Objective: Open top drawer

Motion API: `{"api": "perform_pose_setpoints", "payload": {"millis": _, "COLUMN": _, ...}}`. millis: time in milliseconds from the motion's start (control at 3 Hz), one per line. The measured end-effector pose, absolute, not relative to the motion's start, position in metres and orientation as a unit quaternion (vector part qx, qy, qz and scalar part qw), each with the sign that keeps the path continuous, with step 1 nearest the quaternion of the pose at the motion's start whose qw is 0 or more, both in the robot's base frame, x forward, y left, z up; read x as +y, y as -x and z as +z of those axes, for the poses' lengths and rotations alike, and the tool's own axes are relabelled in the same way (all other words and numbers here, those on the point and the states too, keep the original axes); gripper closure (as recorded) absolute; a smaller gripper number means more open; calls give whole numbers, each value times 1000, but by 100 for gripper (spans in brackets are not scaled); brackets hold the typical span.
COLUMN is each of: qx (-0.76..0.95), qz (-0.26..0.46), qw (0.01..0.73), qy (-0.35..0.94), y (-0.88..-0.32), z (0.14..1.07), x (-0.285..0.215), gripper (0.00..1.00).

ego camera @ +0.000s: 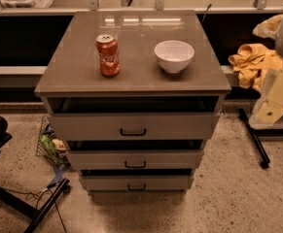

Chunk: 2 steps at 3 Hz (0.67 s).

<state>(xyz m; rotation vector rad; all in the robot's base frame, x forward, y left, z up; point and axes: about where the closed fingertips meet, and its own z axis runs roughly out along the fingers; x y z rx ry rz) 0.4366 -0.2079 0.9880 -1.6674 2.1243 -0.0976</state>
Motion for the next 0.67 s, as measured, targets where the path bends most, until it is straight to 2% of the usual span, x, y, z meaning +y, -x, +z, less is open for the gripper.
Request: {"api": "perform_pose_setpoints", "payload": {"millis": 667, "qx": 720, "qz": 56, "qw": 339, "qy": 602, "y": -427, "z": 888, "x": -179, "gripper": 0}}
